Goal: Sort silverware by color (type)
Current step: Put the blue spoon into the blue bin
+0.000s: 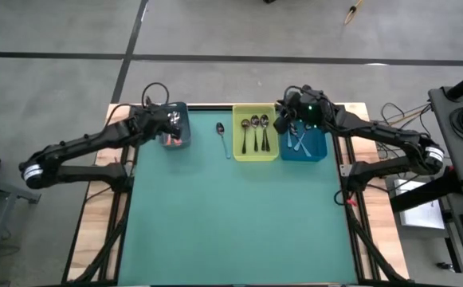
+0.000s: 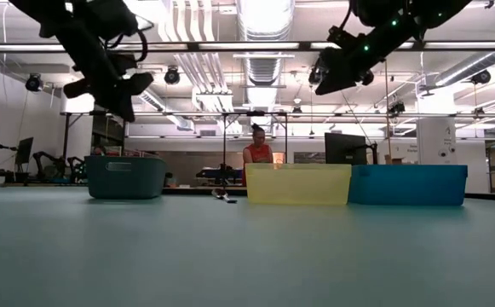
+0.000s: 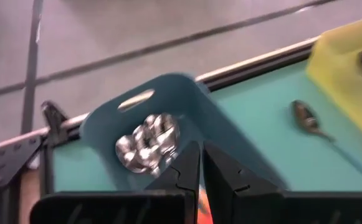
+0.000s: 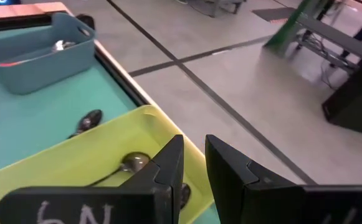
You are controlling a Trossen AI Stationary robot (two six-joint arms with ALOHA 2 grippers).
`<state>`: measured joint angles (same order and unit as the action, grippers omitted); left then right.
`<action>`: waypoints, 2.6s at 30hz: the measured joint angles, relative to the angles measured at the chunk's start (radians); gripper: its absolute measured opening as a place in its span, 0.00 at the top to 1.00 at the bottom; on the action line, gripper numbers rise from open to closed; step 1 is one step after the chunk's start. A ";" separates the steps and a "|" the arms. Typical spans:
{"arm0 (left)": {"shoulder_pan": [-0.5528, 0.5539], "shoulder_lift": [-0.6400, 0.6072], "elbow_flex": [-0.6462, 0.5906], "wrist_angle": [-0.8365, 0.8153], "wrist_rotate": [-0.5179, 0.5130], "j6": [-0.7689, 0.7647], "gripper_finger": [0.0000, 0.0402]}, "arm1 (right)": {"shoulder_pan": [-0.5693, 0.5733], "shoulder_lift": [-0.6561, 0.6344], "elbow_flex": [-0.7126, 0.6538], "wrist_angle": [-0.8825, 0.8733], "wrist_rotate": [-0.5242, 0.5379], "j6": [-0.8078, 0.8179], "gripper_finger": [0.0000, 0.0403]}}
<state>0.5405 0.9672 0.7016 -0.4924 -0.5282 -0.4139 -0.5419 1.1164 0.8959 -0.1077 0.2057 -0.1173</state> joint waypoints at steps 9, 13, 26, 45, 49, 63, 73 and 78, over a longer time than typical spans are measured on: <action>0.025 0.002 0.007 0.034 -0.037 0.046 1.00 | -0.072 0.000 0.020 0.037 -0.135 0.072 0.85; -0.019 -0.036 0.003 0.075 -0.036 0.114 1.00 | -0.050 0.000 0.052 0.038 -0.136 0.097 0.85; -0.276 -0.052 -0.011 0.106 -0.036 0.140 1.00 | 0.104 0.000 0.133 0.038 -0.122 0.232 0.85; -0.498 0.192 0.006 0.397 -0.022 -0.026 1.00 | 0.268 0.000 0.235 -0.330 -0.116 0.262 0.85; -0.498 0.273 0.036 0.396 -0.022 -0.083 1.00 | 0.278 0.000 0.222 -0.430 -0.116 0.286 0.85; -0.494 0.535 0.237 0.308 -0.088 -0.123 1.00 | 0.278 0.000 0.066 -0.591 -0.088 0.273 0.85; -0.425 0.570 0.287 0.288 0.038 0.063 1.00 | 0.275 -0.002 0.028 -0.556 -0.045 0.113 0.85; -0.343 0.570 0.296 0.280 0.182 0.297 1.00 | 0.275 -0.002 0.028 -0.506 -0.049 0.010 0.85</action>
<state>0.1979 1.5375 0.9980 -0.2123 -0.3467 -0.1166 -0.2668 1.1145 0.9240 -0.6141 0.1571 -0.1069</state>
